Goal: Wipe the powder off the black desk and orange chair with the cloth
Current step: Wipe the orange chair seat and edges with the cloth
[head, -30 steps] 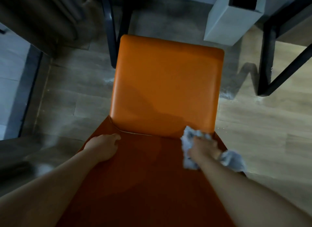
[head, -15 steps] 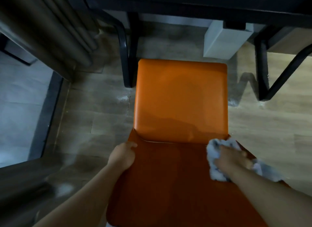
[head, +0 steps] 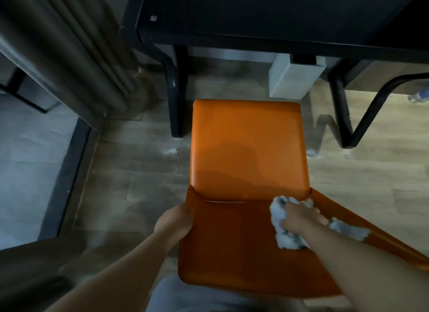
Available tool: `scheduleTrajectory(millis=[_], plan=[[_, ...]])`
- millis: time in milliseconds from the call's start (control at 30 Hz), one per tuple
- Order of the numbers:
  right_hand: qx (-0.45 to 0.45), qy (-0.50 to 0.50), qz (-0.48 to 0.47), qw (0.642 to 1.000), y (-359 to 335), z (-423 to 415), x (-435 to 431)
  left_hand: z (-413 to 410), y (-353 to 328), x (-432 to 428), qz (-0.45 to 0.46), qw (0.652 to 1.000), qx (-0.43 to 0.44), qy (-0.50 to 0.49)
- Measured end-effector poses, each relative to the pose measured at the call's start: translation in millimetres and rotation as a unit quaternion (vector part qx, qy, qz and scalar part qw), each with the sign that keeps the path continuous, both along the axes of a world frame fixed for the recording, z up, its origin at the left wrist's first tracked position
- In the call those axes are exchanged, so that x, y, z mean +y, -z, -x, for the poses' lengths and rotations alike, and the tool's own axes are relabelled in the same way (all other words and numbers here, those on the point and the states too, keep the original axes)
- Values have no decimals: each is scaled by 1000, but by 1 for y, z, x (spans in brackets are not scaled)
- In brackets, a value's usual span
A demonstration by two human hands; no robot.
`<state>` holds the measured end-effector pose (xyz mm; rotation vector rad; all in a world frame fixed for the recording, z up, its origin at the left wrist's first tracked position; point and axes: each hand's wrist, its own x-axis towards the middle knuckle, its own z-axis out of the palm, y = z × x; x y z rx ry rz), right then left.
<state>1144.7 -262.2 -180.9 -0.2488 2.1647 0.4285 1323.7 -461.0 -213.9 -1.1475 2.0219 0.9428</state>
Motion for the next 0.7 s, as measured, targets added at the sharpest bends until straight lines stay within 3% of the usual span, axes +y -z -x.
scheduleTrajectory(millis=[133, 233, 300, 367, 433, 533, 600, 700], plan=[[-85, -9, 243, 966, 13, -75, -71, 5, 2, 6, -70, 995, 50, -52], [-147, 49, 324, 933, 11, -89, -91, 4, 0, 7, -96, 989, 65, -89], [-149, 34, 284, 947, 11, -59, -60, 4, 1, 8, -81, 996, 26, -32], [-84, -4, 155, 984, 15, -20, -16, 8, 1, 10, -58, 997, -33, 26], [-25, -42, 49, 998, 12, 1, 4, 15, 3, 12, -43, 995, -66, 61], [-47, -78, 151, 984, 20, -30, -32, 24, 2, 17, -46, 995, -69, 50], [-121, -42, 268, 955, 15, -68, -64, 26, 2, 18, -49, 997, -53, -7], [-200, 5, 341, 919, 10, -65, -67, 27, 3, 23, 5, 998, -66, 14]])
